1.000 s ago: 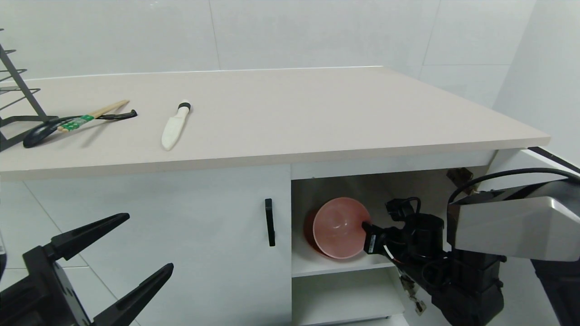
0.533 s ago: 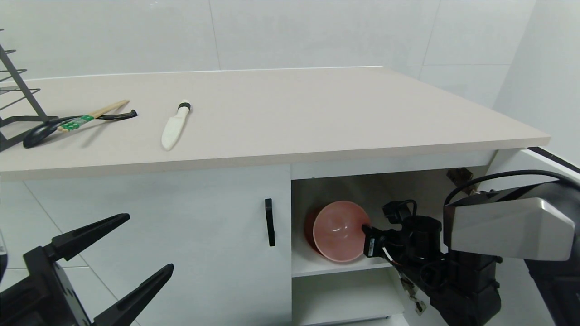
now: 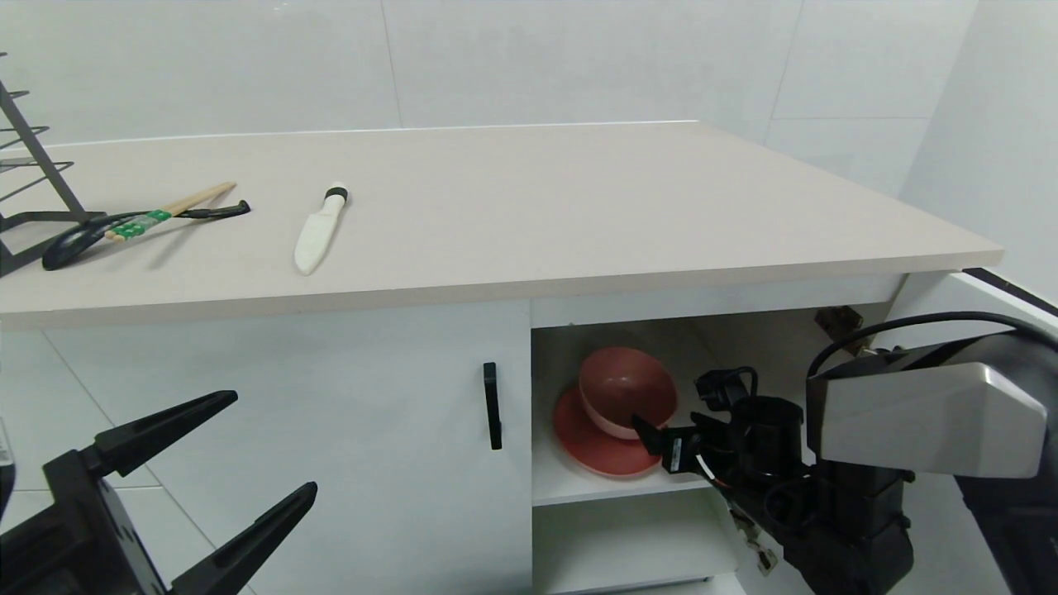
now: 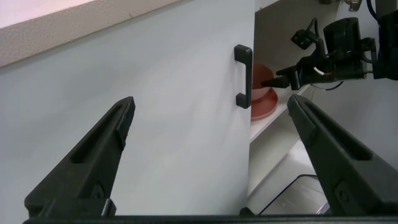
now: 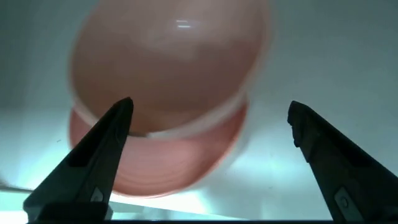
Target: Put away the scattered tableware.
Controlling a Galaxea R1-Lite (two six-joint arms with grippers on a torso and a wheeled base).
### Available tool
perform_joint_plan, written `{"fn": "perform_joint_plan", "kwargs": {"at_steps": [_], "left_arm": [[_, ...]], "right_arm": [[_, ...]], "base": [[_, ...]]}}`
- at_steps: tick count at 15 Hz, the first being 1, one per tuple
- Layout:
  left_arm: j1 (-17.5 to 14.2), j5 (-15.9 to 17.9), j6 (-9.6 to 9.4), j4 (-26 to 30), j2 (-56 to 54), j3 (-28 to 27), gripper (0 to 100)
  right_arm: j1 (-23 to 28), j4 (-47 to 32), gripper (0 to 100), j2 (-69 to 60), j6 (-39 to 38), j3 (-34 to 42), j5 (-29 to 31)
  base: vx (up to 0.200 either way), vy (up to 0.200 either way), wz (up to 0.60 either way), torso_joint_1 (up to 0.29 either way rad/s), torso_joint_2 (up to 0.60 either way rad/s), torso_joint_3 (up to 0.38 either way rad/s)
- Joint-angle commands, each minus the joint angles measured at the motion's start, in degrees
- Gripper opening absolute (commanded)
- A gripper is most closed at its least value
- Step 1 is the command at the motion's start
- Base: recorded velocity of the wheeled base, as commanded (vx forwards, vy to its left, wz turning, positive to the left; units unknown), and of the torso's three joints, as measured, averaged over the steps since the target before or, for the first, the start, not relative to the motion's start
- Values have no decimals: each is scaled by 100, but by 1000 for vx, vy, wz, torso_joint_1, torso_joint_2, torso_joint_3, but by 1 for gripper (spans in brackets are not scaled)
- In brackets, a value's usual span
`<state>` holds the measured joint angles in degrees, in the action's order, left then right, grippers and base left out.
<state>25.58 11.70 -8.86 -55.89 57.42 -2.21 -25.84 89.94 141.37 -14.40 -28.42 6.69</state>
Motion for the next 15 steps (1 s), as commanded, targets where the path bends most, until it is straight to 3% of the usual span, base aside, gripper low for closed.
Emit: {"fn": "perform_joint_plan", "kwargs": {"at_steps": [1, 4, 9, 15], "left_arm": [[0, -1, -1, 0, 24, 10, 100], [0, -1, -1, -9, 15, 1, 100], [0, -1, -1, -9, 6, -8, 100], [0, -10, 7, -9, -3, 1, 100]], "right_arm": [[-79, 6, 100, -66, 33, 12, 25], [-439, 6, 100, -752, 60, 302, 34], [-1142, 6, 100, -2088, 174, 1743, 51], [-826, 6, 100, -3301, 183, 2842, 69]], "base": [[0, 0, 0, 0, 0, 0], [0, 0, 0, 0, 0, 0], [0, 0, 0, 0, 0, 0], [0, 0, 0, 0, 0, 0]]}}
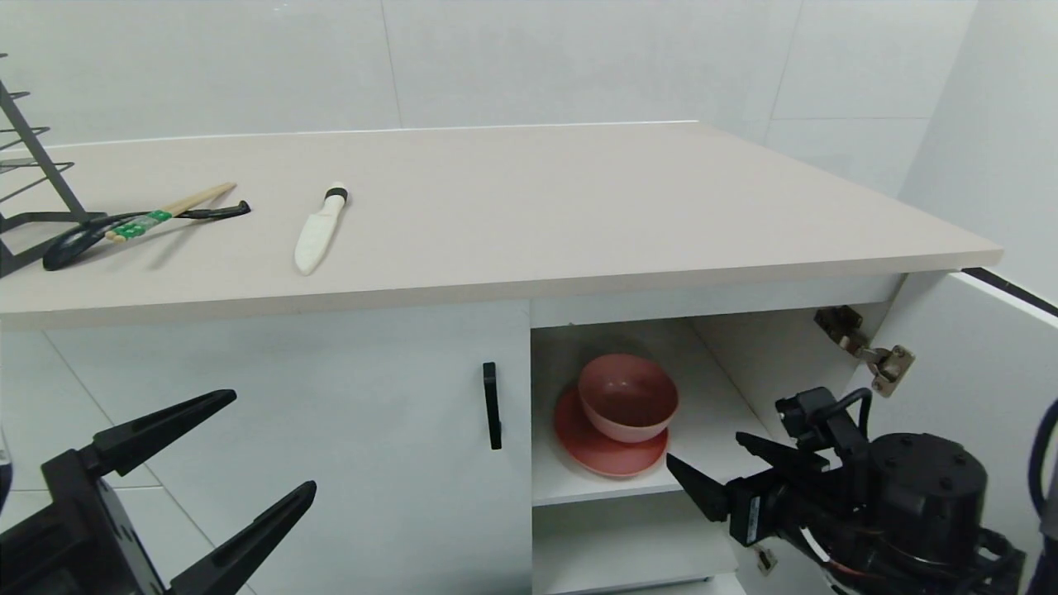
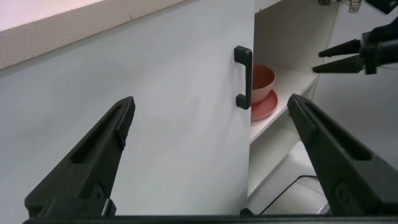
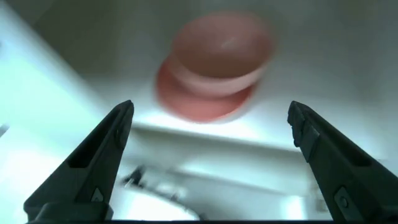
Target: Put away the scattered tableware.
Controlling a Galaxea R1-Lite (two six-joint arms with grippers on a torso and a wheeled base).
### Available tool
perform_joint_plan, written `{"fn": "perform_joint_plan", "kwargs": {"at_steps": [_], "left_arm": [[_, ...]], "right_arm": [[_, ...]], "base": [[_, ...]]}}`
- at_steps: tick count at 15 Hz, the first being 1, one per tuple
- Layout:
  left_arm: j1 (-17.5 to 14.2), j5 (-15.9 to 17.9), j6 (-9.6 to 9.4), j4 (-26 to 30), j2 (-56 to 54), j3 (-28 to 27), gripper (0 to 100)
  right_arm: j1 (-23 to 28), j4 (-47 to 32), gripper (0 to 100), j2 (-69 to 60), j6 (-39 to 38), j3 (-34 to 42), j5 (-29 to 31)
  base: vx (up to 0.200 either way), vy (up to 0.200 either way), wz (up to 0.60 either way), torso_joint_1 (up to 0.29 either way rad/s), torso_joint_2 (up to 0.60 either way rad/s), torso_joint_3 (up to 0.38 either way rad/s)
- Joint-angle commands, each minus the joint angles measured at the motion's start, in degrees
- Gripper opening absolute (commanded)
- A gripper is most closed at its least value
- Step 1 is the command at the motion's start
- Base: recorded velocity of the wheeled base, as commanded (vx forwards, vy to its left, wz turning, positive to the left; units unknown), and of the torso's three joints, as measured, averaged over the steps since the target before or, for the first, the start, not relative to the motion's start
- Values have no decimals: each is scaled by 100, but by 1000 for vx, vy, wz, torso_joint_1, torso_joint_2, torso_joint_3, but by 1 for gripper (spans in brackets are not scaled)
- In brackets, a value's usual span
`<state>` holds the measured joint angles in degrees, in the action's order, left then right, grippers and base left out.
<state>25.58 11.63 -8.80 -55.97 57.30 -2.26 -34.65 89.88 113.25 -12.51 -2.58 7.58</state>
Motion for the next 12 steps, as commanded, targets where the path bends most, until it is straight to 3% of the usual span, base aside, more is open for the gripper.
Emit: {"fn": "perform_joint_plan", "kwargs": {"at_steps": [1, 3, 6, 8, 9, 10, 12], "left_arm": [[0, -3, 1, 16, -105, 32, 100], [-9, -12, 36, 51, -280, 23, 100], [-316, -29, 502, 24, -588, -29, 100], [-677, -187, 942, 112, -1054, -3, 100], [-756, -284, 1012, 156, -1159, 6, 100], [-861, -460, 1065, 297, -1335, -3, 100], [-1116, -636, 1170, 859, -1783, -3, 100]], "right_arm": [[10, 12, 100, -796, 3, 258, 516], [-139, 12, 100, -1086, 108, 258, 956], [-244, 12, 100, -1982, 319, 258, 1210], [-244, 12, 100, -2975, 732, 258, 1175], [-253, -94, 100, -3213, 803, 258, 1175], [-253, -498, 100, -3582, 943, 258, 1175], [-253, -2212, 100, -4681, 987, 258, 1184]], "base": [[0, 0, 0, 0, 0, 0], [0, 0, 0, 0, 0, 0], [0, 0, 0, 0, 0, 0], [0, 0, 0, 0, 0, 0], [0, 0, 0, 0, 0, 0], [0, 0, 0, 0, 0, 0], [0, 0, 0, 0, 0, 0]]}}
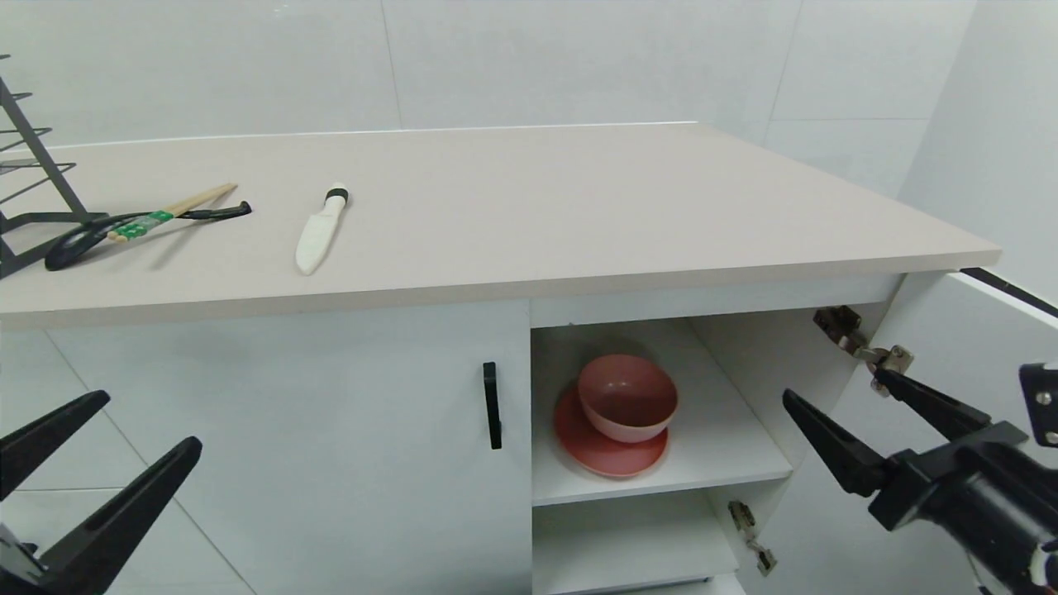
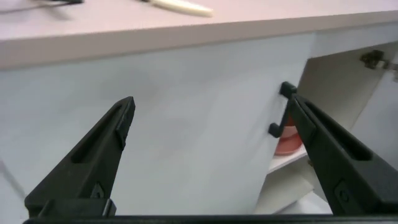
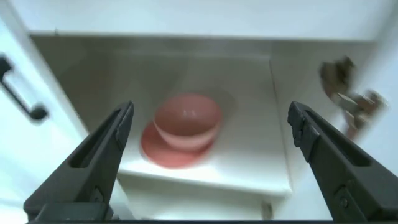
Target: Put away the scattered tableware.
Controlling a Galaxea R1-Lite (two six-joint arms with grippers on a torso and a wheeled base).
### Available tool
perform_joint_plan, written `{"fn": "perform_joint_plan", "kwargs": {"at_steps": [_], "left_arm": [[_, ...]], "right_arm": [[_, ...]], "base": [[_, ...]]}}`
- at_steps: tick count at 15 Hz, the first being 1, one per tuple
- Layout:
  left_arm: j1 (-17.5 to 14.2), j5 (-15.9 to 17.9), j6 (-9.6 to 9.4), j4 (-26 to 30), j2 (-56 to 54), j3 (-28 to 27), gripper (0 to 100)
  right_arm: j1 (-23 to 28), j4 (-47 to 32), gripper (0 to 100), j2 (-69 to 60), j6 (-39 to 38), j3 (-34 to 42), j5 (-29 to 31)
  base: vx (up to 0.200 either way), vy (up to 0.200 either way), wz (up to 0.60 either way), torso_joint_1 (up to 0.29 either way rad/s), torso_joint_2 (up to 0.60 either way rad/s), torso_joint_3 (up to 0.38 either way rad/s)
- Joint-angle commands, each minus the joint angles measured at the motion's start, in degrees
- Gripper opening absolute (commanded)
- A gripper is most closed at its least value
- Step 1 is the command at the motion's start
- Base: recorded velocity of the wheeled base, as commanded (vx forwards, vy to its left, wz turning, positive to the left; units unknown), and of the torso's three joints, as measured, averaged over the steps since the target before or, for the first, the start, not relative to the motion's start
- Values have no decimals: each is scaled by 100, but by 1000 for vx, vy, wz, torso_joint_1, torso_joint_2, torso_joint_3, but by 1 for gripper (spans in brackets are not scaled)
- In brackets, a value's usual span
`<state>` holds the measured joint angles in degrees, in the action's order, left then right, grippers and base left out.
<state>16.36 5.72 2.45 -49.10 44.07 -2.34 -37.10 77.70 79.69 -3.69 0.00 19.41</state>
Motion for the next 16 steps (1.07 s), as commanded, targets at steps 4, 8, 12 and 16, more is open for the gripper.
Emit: {"fn": "perform_joint_plan", "kwargs": {"at_steps": [4, 8, 12, 16], "left_arm": [[-344, -36, 194, 832, -1058, -3, 100], [-353, -18, 1, 1140, -1507, 234, 100], [-652, -9, -8, 2546, -2957, 234, 100], [-1566, 17, -25, 3161, -3713, 234, 100]], "right_arm": [[18, -3420, 100, -3390, 132, -9, -7], [458, -5362, 100, -4875, 396, -9, 2], [1205, -6197, 100, -5640, 396, -9, -16], [2172, -6751, 100, -6642, 422, -18, -851]], "base": [[0, 0, 0, 0, 0, 0], [0, 0, 0, 0, 0, 0], [0, 0, 0, 0, 0, 0], [0, 0, 0, 0, 0, 0]]}}
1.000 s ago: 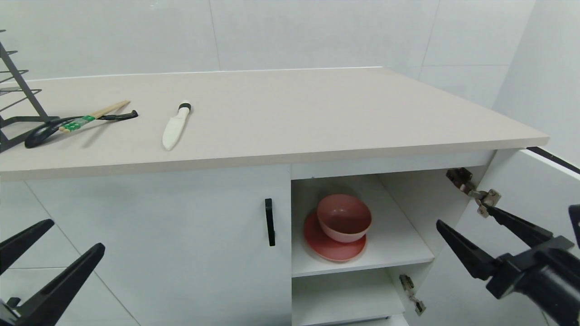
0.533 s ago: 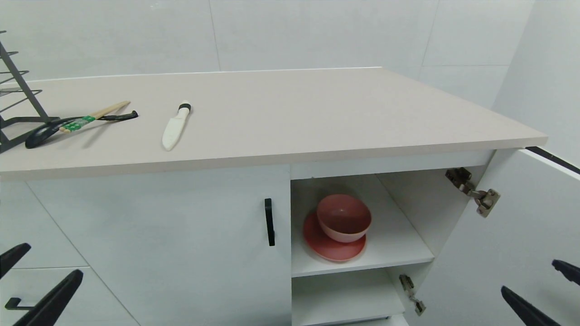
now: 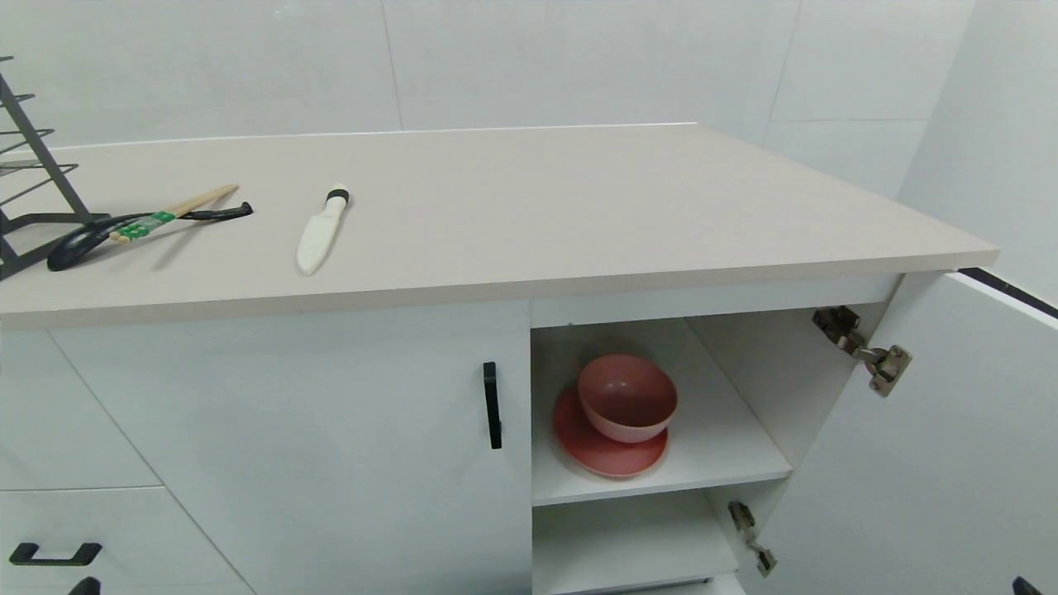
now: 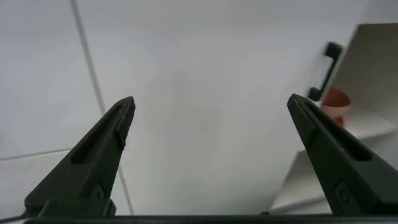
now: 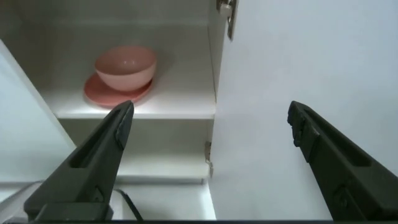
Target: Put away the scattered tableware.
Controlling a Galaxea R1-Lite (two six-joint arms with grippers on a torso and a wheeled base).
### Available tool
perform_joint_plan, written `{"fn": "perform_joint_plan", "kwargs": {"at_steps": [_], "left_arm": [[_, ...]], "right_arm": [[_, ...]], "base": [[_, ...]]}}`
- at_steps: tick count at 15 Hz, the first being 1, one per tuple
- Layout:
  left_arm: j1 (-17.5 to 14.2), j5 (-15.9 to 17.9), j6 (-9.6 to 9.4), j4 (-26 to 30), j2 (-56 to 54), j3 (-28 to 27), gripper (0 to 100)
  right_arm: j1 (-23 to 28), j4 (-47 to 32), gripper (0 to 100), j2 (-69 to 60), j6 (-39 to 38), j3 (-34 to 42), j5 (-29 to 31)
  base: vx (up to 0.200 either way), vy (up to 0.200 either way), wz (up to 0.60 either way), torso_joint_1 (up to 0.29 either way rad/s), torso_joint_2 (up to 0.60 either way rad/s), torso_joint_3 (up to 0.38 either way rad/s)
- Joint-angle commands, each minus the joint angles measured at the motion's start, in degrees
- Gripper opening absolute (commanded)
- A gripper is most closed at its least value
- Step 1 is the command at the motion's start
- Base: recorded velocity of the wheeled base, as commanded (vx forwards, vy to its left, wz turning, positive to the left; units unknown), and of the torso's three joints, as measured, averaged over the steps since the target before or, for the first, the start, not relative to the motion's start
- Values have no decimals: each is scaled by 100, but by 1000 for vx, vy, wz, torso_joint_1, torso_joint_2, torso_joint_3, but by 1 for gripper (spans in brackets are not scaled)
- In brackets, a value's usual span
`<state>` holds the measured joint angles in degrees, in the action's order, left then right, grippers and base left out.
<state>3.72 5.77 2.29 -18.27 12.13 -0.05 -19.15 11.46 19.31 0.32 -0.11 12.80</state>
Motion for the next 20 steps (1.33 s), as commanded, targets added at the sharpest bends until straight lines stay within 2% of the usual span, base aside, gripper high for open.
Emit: {"fn": "perform_joint_plan", "kwargs": {"at_steps": [1, 2, 3, 4, 5, 6, 8, 9, 10, 12, 13, 15, 18, 20], "left_arm": [[-460, 12, -27, 175, -571, 5, 100], [-460, 12, -27, 175, -571, 5, 100], [-662, -40, -194, 676, -765, 5, 100], [-662, -93, -537, 1010, -765, 5, 100], [-662, -164, -783, 1326, -765, 5, 100], [-662, -164, -871, 1449, -765, 5, 100], [-662, -172, -809, 1441, -765, 5, 100], [-662, -155, -633, 1449, -765, 5, 100], [-662, -146, -598, 1449, -765, 5, 100], [-653, -137, -308, 1449, -765, 5, 100], [-653, -120, -264, 1449, -765, 5, 100], [-653, -67, -264, 1458, -765, 5, 100], [-653, -76, -256, 1458, -765, 5, 100], [-653, -76, -194, 1458, -765, 5, 100]], "right_arm": [[623, -162, 100, -709, 39, -15, -410], [623, -162, 100, -709, 39, -15, -410], [904, -179, 100, -753, 39, -7, -542], [922, -267, 100, -815, 39, -7, -551], [922, -434, 100, -982, 39, -7, -551], [922, -909, 100, -1351, 12, -24, -542], [922, -891, 100, -1351, -84, -24, -533], [922, -891, 100, -1351, -102, -33, -533], [922, -891, 100, -1351, -102, -33, -515], [931, -891, 100, -1351, -111, -33, -489], [940, -917, 100, -1351, -67, -33, -498], [1511, -935, 100, -1351, 179, -42, -559], [1994, -961, 100, -1632, 214, -51, -937], [1985, -970, 100, -1659, 188, -51, -902]], "base": [[0, 0, 0, 0, 0, 0], [0, 0, 0, 0, 0, 0], [0, 0, 0, 0, 0, 0], [0, 0, 0, 0, 0, 0], [0, 0, 0, 0, 0, 0], [0, 0, 0, 0, 0, 0], [0, 0, 0, 0, 0, 0], [0, 0, 0, 0, 0, 0], [-200, 0, 0, 2, 2, -2], [-200, 0, 0, 5, 0, 0], [-200, 0, 0, 2, -2, -2], [-200, 0, 0, 0, -2, 5], [0, 0, 0, 0, 0, 0], [0, 0, 0, 0, 0, 0]]}}
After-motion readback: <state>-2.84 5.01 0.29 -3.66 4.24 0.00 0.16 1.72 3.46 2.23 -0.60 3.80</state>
